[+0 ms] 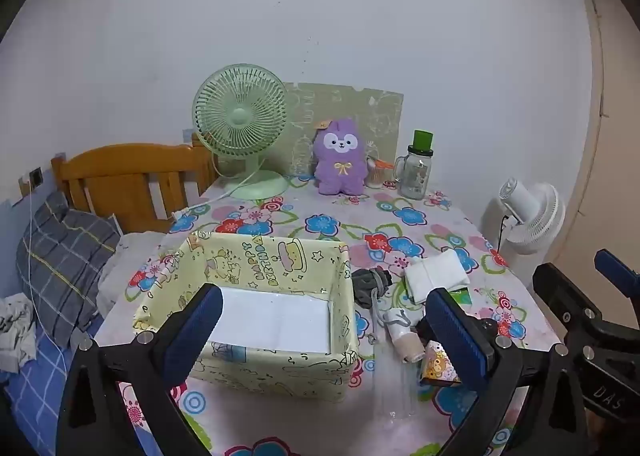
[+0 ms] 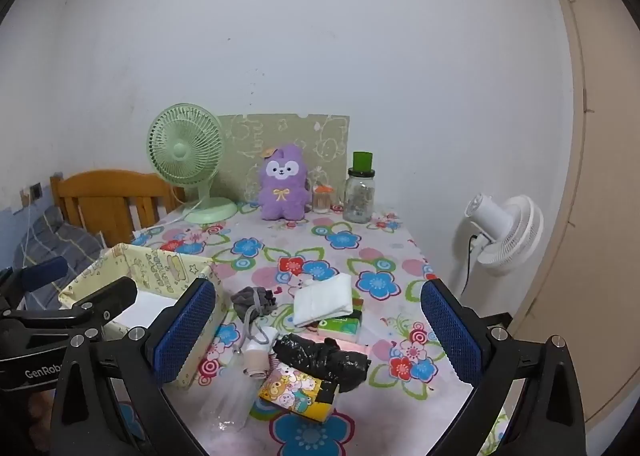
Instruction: Organize soft objects
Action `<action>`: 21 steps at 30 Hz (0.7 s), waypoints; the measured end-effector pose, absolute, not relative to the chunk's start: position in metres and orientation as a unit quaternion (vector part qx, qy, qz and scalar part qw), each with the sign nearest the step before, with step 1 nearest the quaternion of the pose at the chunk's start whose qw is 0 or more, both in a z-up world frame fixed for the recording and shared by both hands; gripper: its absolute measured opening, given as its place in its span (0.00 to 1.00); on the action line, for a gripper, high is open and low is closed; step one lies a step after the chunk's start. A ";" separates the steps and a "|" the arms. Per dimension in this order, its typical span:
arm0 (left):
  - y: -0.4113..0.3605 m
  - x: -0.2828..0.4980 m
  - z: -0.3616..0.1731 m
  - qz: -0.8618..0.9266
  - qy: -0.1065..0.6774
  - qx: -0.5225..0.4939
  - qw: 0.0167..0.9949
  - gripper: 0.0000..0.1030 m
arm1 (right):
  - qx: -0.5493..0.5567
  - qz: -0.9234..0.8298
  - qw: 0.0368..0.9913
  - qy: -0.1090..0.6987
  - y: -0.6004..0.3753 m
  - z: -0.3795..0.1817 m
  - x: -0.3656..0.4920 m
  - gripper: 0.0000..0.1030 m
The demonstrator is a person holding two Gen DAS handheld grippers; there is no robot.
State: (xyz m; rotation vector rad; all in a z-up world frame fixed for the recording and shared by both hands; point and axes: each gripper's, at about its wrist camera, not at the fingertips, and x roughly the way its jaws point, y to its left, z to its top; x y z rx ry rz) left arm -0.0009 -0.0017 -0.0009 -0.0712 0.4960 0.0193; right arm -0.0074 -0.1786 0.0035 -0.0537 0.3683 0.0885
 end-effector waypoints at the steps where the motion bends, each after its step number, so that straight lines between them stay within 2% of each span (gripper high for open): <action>1: -0.003 -0.002 -0.001 0.010 0.245 -0.030 0.969 0.99 | -0.021 0.046 0.981 0.188 -0.178 0.003 -0.007 1.00; 6: -0.010 0.003 -0.003 0.001 0.250 -0.021 0.968 0.98 | 0.031 0.045 0.971 0.231 -0.195 -0.001 0.012 1.00; 9: -0.009 0.006 -0.002 -0.003 0.254 -0.021 0.967 0.98 | 0.011 0.024 0.980 0.198 -0.187 0.002 -0.005 1.00; 21: -0.016 0.005 -0.004 0.007 0.242 -0.016 0.970 0.99 | 0.025 0.019 0.979 0.202 -0.197 -0.004 -0.003 1.00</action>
